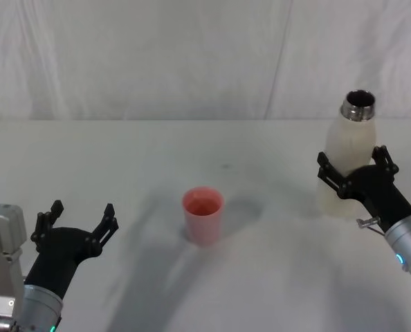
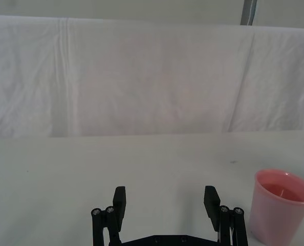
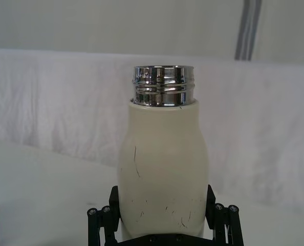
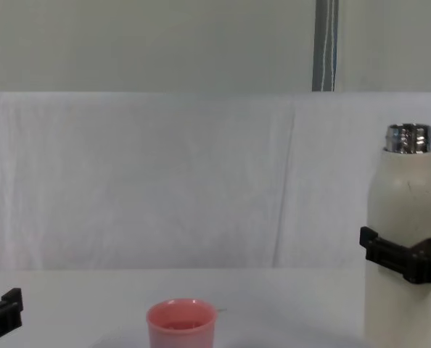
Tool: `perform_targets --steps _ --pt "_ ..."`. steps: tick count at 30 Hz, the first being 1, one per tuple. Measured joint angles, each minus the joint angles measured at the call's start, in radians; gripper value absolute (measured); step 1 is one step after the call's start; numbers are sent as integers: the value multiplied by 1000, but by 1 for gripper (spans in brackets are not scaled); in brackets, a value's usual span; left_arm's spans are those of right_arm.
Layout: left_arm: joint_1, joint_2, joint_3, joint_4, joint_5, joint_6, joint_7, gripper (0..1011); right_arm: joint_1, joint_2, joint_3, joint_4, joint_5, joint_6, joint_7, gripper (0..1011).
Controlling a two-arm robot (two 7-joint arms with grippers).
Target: Grasp the thermos with one hand and pour water into the cup lid.
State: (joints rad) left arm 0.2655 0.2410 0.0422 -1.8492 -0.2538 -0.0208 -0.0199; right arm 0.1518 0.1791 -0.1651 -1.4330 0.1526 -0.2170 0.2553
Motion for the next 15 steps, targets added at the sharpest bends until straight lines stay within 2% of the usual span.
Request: perform_targets --steps 8,12,13,15 --pt "0 0 0 0 0 0 0 1001 35 54 -38 -23 -101 -21 7 958" --pt "0 0 0 0 0 0 0 1001 60 85 -65 -34 -178 -29 6 958" --pt "0 0 0 0 0 0 0 1001 60 85 -65 -34 -178 -29 6 958" --pt "0 0 0 0 0 0 0 1001 71 96 -77 -37 -211 -32 4 958"
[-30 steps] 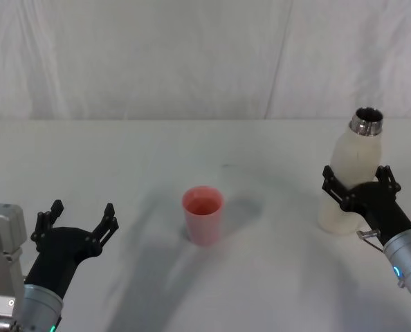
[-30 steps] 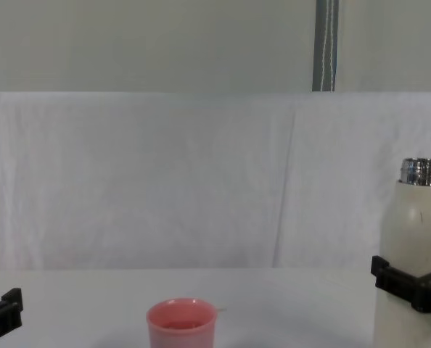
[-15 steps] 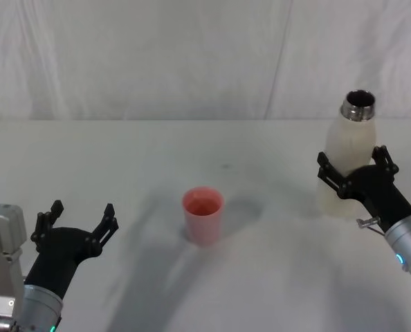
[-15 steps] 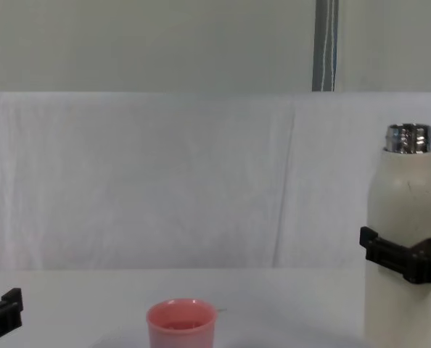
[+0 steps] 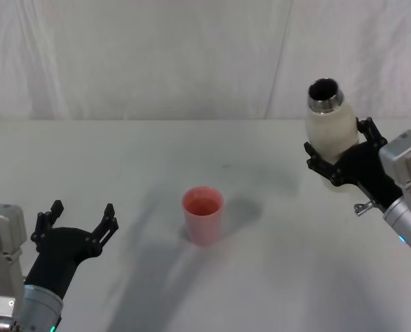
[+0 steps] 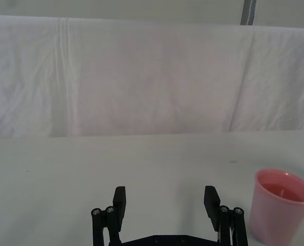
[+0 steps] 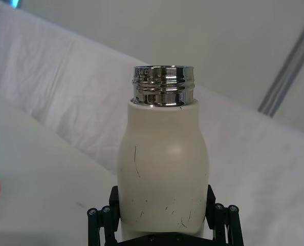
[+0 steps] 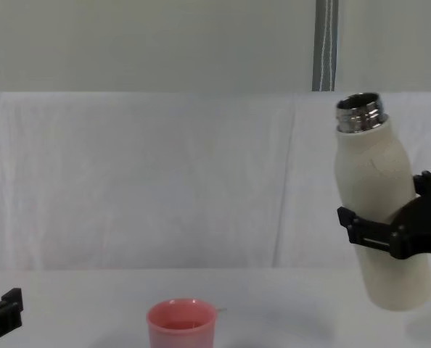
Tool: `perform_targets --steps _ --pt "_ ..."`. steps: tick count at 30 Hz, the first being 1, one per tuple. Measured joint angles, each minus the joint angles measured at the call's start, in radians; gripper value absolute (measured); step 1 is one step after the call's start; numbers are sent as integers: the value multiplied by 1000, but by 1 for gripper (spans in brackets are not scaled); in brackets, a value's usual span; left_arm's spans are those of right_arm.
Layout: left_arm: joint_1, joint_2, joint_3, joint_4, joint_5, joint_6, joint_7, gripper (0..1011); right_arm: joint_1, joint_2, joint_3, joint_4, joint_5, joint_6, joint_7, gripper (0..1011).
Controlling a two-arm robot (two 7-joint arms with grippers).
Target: Grasp the thermos with one hand and pour water into the cup lid.
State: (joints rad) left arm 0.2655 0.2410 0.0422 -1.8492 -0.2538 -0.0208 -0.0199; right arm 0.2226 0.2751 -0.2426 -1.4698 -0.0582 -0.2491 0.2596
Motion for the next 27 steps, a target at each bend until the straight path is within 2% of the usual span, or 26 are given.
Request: perform_targets --steps 16,27 --pt "0 0 0 0 0 0 0 1001 76 37 -102 16 -208 -19 -27 958" --pt "0 0 0 0 0 0 0 1001 109 49 -164 30 -310 28 -39 958"
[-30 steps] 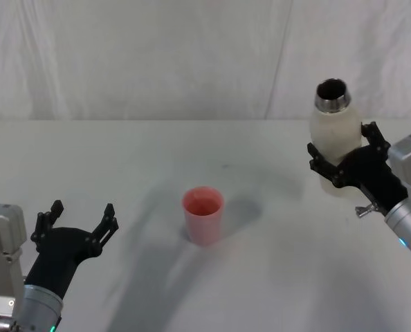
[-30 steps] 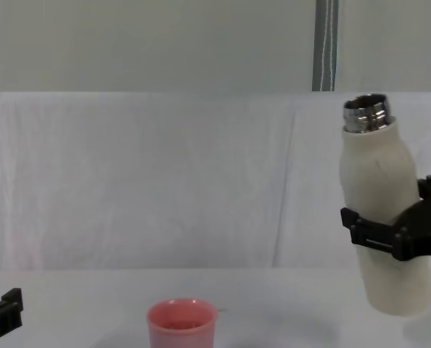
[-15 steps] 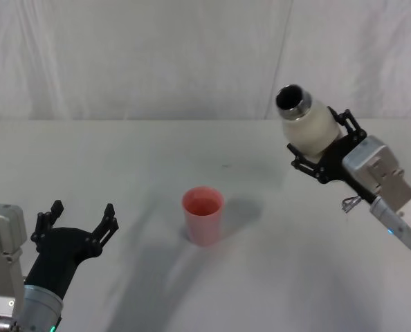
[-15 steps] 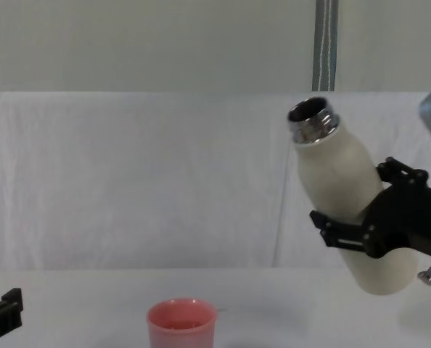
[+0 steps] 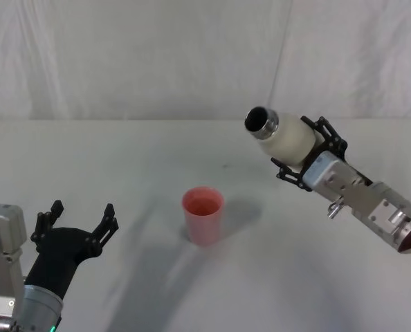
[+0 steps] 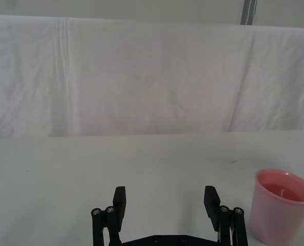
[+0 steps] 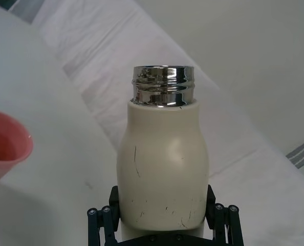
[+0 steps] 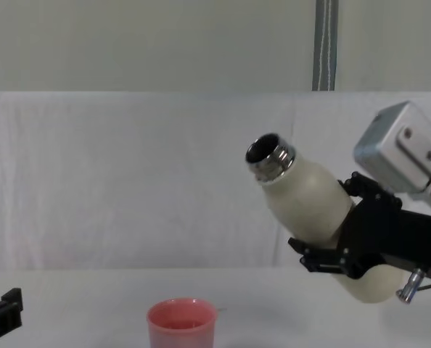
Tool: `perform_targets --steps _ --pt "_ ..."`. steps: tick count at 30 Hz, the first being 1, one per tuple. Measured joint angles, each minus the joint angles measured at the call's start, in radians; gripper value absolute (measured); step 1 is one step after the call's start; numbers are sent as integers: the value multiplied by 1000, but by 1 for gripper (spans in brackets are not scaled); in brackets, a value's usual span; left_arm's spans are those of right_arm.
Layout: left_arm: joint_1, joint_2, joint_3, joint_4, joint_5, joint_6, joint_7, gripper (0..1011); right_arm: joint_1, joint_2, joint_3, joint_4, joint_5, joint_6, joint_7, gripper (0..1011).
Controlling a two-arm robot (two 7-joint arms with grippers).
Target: Grasp the thermos with one hand and pour water into the cup lid.
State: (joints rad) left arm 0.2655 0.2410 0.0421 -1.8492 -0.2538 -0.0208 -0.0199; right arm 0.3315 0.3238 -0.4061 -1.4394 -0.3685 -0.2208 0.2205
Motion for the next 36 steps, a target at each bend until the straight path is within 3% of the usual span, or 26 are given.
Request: perform_targets --steps 13,36 --pt "0 0 0 0 0 0 0 1001 31 -3 -61 24 -117 23 -52 958" --pt "0 0 0 0 0 0 0 1001 31 -5 -62 26 -120 25 -54 958"
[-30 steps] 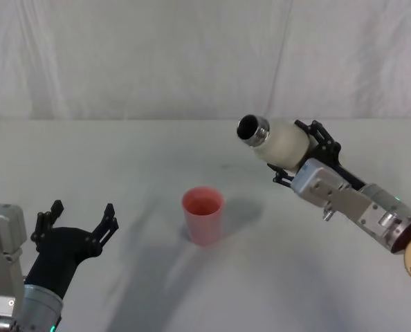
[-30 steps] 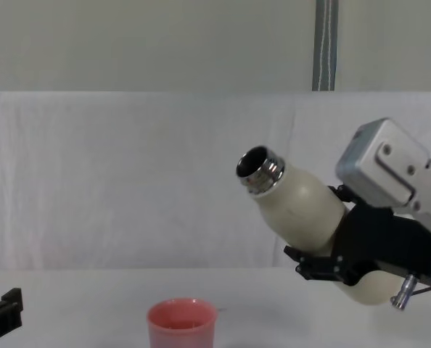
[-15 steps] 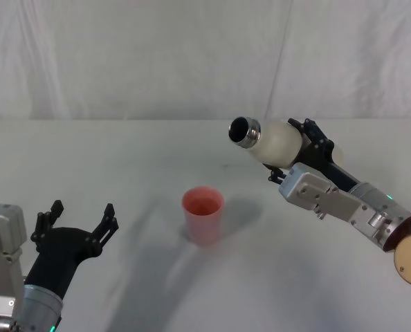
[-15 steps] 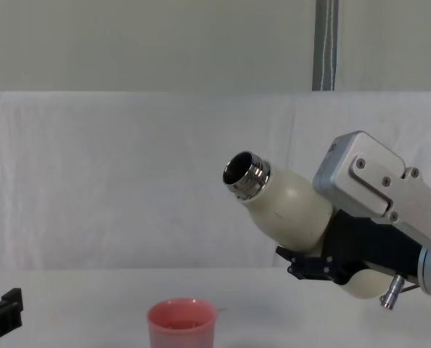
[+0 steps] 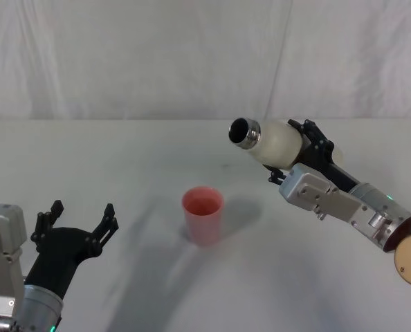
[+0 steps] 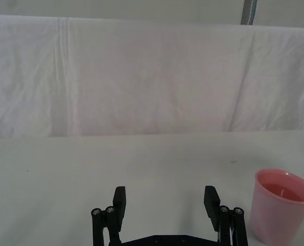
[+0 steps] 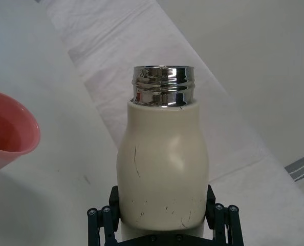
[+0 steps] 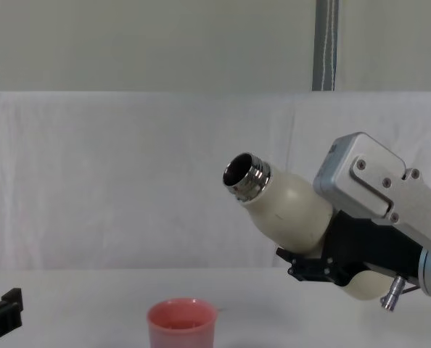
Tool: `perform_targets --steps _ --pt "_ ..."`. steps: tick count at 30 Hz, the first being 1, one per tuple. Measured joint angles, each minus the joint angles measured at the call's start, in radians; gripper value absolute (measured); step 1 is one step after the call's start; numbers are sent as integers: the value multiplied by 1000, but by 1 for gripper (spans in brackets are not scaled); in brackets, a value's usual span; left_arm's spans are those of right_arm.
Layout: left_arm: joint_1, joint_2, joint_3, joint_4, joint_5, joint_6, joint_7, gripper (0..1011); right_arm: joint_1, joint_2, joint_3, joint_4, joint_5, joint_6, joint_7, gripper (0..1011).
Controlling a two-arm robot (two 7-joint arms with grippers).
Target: Grasp the thermos with one hand and pour water into the cup lid.
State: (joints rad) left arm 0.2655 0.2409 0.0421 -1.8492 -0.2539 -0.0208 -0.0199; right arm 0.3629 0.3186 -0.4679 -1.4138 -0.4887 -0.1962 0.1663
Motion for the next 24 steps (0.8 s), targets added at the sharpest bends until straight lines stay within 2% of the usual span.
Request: perform_targets --steps 7,24 --pt "0 0 0 0 0 0 0 1001 1 1 -1 0 -1 0 1 958" --pt "0 0 0 0 0 0 0 1001 93 3 -73 52 -66 5 41 958"
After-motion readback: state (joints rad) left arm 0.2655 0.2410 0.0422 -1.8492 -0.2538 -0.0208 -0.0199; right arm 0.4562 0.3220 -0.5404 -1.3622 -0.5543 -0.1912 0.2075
